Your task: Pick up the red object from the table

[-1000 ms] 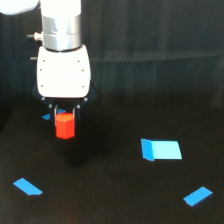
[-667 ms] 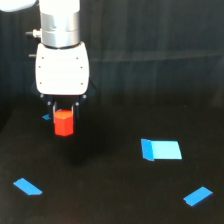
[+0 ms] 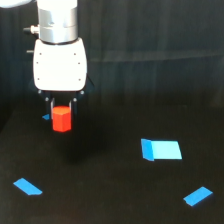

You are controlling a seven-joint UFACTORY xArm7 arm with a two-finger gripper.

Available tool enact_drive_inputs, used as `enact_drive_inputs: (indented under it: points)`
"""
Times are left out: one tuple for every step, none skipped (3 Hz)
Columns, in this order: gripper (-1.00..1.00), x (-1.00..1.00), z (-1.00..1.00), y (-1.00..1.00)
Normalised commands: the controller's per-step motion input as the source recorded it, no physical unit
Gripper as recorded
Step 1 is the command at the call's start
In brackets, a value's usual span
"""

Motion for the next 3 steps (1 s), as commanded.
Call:
enact_drive_inputs:
  points:
    - [-1.00, 0.09, 0.11, 0.19]
    - [-1.00, -0.01, 0.13, 0.17]
    - [-1.00, -0.13, 0.12, 0.14]
